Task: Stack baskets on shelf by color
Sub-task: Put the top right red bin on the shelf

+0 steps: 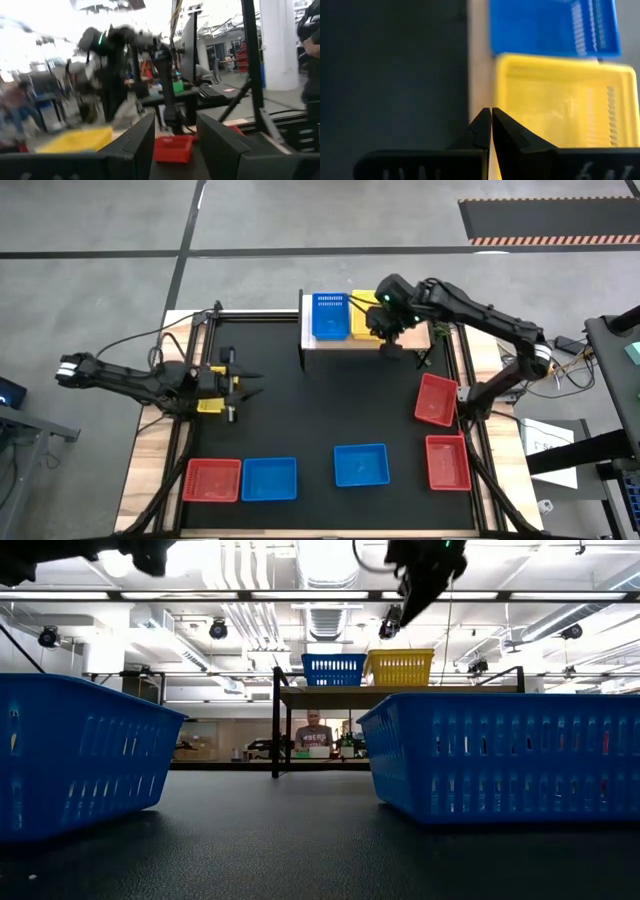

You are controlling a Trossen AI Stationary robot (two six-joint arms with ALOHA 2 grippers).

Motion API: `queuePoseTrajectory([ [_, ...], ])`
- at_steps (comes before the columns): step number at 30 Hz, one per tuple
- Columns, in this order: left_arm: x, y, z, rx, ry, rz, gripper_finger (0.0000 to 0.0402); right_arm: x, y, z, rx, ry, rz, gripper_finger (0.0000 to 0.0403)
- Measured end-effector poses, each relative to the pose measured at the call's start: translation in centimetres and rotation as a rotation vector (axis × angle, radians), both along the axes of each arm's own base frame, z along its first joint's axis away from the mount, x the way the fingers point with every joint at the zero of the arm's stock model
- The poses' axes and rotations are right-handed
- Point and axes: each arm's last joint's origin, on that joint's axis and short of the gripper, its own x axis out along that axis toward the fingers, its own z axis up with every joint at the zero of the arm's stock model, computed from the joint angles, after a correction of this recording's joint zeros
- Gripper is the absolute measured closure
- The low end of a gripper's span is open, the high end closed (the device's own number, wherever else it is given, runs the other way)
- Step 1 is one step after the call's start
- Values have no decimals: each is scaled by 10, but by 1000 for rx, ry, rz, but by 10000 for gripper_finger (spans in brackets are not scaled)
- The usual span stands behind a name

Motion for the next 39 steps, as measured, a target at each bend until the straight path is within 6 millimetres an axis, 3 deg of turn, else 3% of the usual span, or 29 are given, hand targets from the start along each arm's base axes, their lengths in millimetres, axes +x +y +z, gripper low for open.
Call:
queuePoseTrajectory([
  [8, 25, -4, -25, -285, 155, -54, 272, -7, 73, 25, 15, -96, 181, 394],
  [16, 57, -13, -46, -517, 314, -73, 272, -11, 134, 13, 59, -106, 364, 394],
  [24, 87, -36, -46, -517, 405, -130, 272, -9, 172, -18, 115, -77, 422, 394],
  [31, 107, -44, -47, -445, 440, -130, 272, -9, 198, -42, 142, -71, 457, 394],
  [39, 126, -49, -34, -348, 413, -133, 272, -28, 229, -57, 282, 83, 177, 394],
])
